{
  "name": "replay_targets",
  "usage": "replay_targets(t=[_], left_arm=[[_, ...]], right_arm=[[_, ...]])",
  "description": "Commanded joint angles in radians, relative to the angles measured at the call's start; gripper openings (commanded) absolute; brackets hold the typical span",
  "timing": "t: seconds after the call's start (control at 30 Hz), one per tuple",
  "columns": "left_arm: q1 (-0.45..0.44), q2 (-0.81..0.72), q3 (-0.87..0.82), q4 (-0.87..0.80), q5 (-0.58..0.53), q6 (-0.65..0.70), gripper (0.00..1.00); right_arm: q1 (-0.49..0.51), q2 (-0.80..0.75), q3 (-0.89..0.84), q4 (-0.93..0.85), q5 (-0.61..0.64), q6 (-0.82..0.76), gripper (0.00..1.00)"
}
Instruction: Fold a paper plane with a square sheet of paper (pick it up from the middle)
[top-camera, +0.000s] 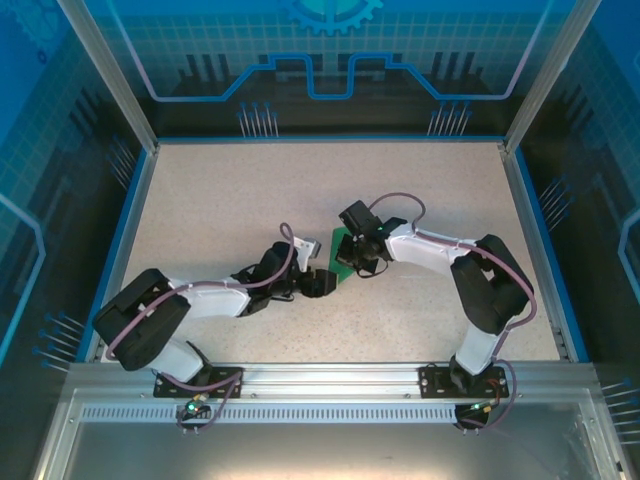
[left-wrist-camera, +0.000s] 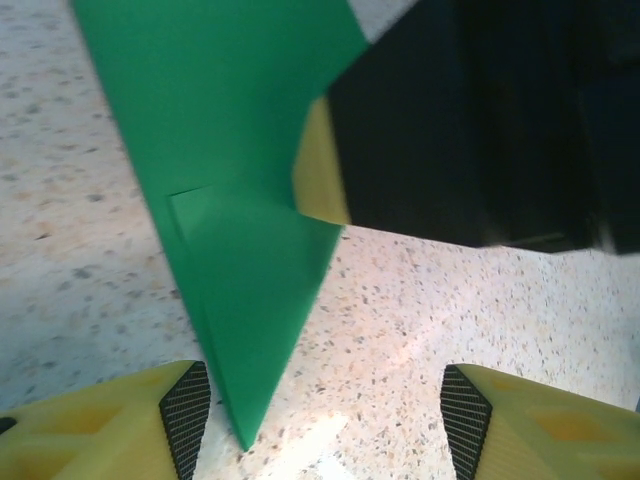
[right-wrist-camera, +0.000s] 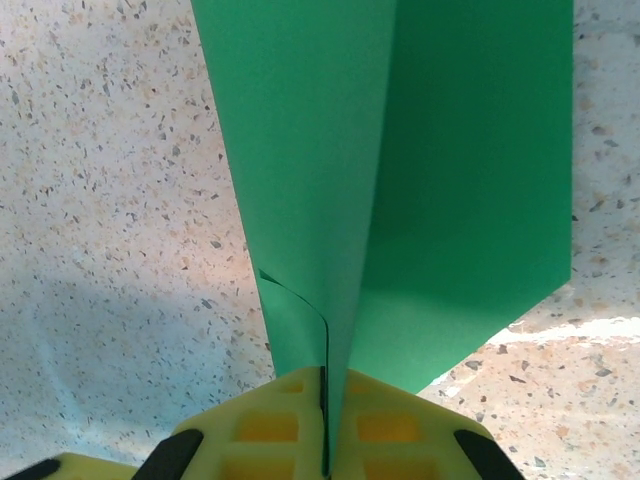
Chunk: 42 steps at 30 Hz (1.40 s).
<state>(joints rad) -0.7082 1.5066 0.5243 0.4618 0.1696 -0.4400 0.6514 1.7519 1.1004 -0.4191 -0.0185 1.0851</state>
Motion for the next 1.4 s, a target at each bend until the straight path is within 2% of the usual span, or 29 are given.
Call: replay_targets(t=[0.0,0.17,0.27,0.5,0.83,1.03,1.37], left_arm=[[-0.032,0.028,0.002,0.073,-0.02,0.134,0.65],[-0.059,0.074,-0.024,0.168,-0.056,0.224,0.59],[-0.07,0.102,-0.001,0.154,-0.07,0.24,0.57],[-0.105,0.165,0.004,0.222,-0.202,0.311,0.49],[-0.142,0.254,-0.014,0.367,-0.296,0.39,0.43],[-0.15,0.263,-0.021,0.391,-0.333,0.439,0.33],[-0.15,0.276,-0.018,0.354,-0.314,0.44,0.13]], right_arm=[[-0.018,0.0,0.013,-0.02,-0.027,0.031,0.07],[-0.024,0.001,0.005,-0.014,-0.045,0.053,0.07],[-0.029,-0.003,-0.008,-0.001,-0.06,0.07,0.07],[-0.033,-0.015,-0.023,0.015,-0.087,0.096,0.07],[-0.036,-0.02,-0.041,0.029,-0.108,0.126,0.08],[-0.041,-0.029,-0.049,0.025,-0.107,0.13,0.08],[-0.081,-0.076,-0.064,0.049,-0.134,0.08,0.28]])
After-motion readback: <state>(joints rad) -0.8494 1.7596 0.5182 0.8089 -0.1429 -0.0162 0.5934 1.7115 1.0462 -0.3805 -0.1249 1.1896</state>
